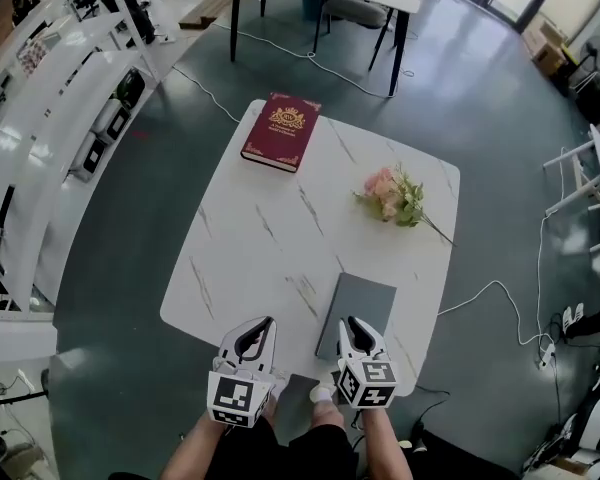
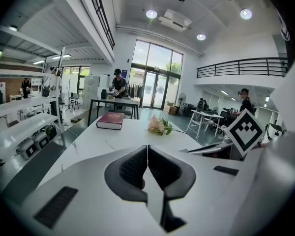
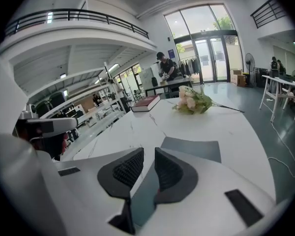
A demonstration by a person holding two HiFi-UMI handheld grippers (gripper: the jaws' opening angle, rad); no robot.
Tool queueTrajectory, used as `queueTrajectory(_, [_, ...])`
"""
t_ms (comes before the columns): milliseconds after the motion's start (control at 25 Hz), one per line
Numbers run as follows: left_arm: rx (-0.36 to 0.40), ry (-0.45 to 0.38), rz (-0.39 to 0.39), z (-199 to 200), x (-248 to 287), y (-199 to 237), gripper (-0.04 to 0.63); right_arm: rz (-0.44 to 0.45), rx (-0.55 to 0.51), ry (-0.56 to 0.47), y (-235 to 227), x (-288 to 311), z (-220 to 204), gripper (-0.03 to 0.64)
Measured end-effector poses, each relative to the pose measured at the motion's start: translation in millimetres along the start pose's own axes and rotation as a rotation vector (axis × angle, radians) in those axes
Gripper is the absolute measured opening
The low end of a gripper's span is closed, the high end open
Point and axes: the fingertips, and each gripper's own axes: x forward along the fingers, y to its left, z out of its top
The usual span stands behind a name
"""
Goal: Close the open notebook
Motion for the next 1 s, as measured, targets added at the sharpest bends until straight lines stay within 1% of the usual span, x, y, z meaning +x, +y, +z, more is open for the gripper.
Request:
queueTrajectory(200, [0.032,-0.048,-0.030,28.8,-11.7,-19.6,0.025,-0.022,-0.016,-0.068,-4.0,-32.4,32.9,0.083])
queueTrajectory(440, [0.066,-0.133,-0.060,78.1,-31.0,-37.3,0.025,-0.053,-0.032,-0.163,-0.7,-75.8,73.7,0.081])
queueTrajectory(560, [0.084,-0.164,-0.072,95.2,-38.6,-45.7,0.025,-0.066,-0.040,-0.210,0.2,-95.1,90.0,0.078])
queueTrajectory(800, [0.131,-0.221,-0.114,127.5,-54.8,-64.5,0.025,-0.086,-0.041,-0.300,7.3,-137.4,113.8,0.072])
queueTrajectory(1000, [0.163,-0.256,-0.152,144.4,-64.8,-80.2,0.025,-0.119,-0.047,-0.370,8.1,-172.9,122.1,0.064])
